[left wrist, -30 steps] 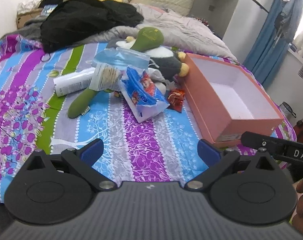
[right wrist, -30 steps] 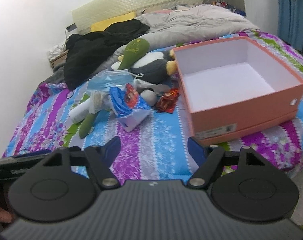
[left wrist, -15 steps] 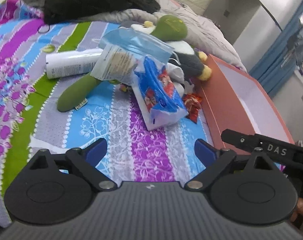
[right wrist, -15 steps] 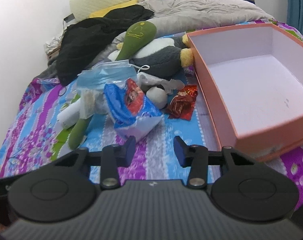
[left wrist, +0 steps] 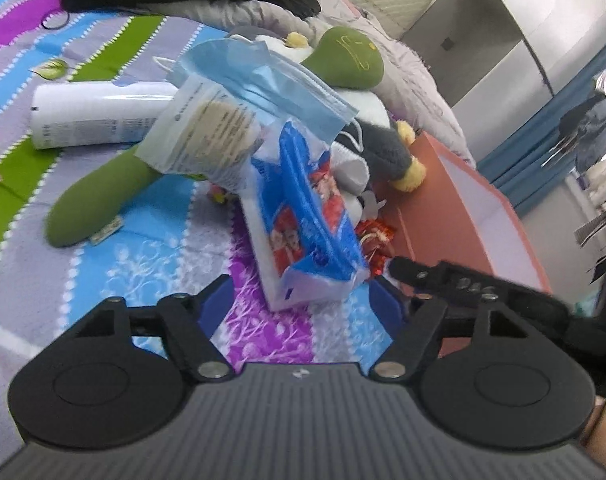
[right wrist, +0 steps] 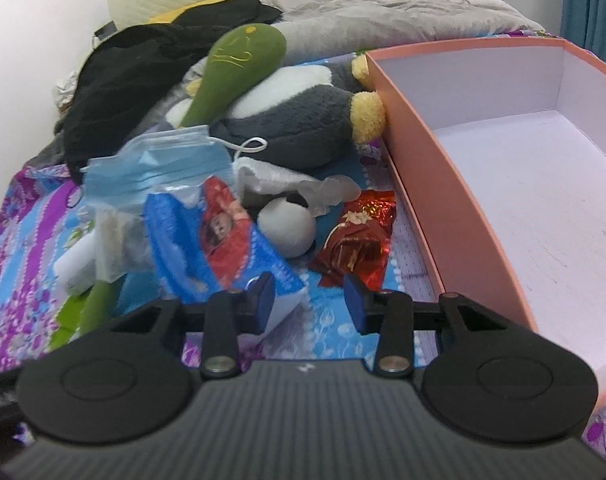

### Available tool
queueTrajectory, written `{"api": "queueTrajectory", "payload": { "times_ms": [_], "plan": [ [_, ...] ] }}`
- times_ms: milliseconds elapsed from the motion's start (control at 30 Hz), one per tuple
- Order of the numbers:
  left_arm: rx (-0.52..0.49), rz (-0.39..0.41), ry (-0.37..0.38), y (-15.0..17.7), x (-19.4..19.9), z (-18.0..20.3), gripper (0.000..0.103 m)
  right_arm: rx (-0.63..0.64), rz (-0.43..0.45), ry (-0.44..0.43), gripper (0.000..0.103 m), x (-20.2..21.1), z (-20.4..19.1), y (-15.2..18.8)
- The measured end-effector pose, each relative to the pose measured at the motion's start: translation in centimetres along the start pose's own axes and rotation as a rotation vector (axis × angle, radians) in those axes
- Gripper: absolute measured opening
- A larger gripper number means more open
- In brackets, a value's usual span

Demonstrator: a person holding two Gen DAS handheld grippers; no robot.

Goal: Organize soft objects
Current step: 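Reach the left tool to the blue snack bag while the right tool reaches the red wrapper, then close the left tool on the blue bag while the right tool grips the red wrapper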

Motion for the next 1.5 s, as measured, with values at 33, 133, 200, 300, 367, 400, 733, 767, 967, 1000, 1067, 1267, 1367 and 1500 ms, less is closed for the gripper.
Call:
{"api": "queueTrajectory", "payload": {
  "times_ms": [33,133,200,300,367,400,733,767,967,1000,1067,1267,1367,1500],
  "plan": [
    [0.014,0.006,0.017,-0.4,-0.3,-0.2,0.070,-0.002,-0.003,0.013,0.042,-0.6,-0.1,-0.1],
    [0.057,0.028,0.067,-1.3,-1.2,-0.5,0.062,0.009,0.000,0.056,0.042,-2.1,-0.4,-0.6],
    [0.071,0.038,0.089,-1.9,-1.8,-0.5,0.060,0.012,0.008,0.076,0.042,-3.0,-0.8,-1.0],
    [0.068,0.032,0.087,-2.5,-3.1,-0.7,0.059,0.017,0.005,0.107,0.042,-4.6,-1.3,-1.4],
    [0.063,0.020,0.063,-2.7,-4.0,-0.9,0.054,0.016,-0.008,0.130,0.042,-5.8,-1.4,-1.5],
    [0.062,0.014,0.054,-2.8,-4.3,-1.2,0.051,0.020,-0.013,0.134,0.042,-6.3,-1.6,-1.5],
    [0.069,-0.019,0.044,-2.3,-6.3,-1.4,0.011,0.048,-0.051,0.109,0.031,-7.8,-1.9,-0.8],
    [0.057,-0.019,0.040,-2.3,-6.1,-1.1,0.010,0.054,-0.048,0.107,0.030,-7.4,-1.9,-0.8],
    [0.014,-0.017,0.034,-1.7,-3.9,0.4,0.009,0.083,-0.039,0.082,0.028,-4.8,-1.6,0.2],
    [0.009,-0.018,0.034,-1.6,-3.3,0.6,0.009,0.088,-0.038,0.078,0.028,-4.3,-1.6,0.4],
    [-0.003,-0.024,0.032,-1.1,-2.2,1.2,0.009,0.097,-0.039,0.066,0.028,-3.1,-1.5,1.1],
    [-0.036,-0.067,0.026,1.8,1.2,2.2,0.009,0.132,-0.049,0.027,0.028,-0.1,-1.3,3.1],
    [-0.034,-0.087,0.011,3.7,2.8,2.1,0.009,0.154,-0.062,0.007,0.028,1.4,-1.1,4.6],
    [-0.028,-0.119,-0.011,6.0,4.7,1.6,0.009,0.180,-0.095,-0.027,0.028,3.1,-0.7,6.4]
  ]
}}
Point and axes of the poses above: each gripper's, at about its wrist camera, not at the fingertips, and x roughly against the way its jaws point, z to its right, y to its underside, the point moved 7 cm from there along -x, roughly the way its jaws point, and after that the axes turned 15 degrees about y, right-handed, at the moved point
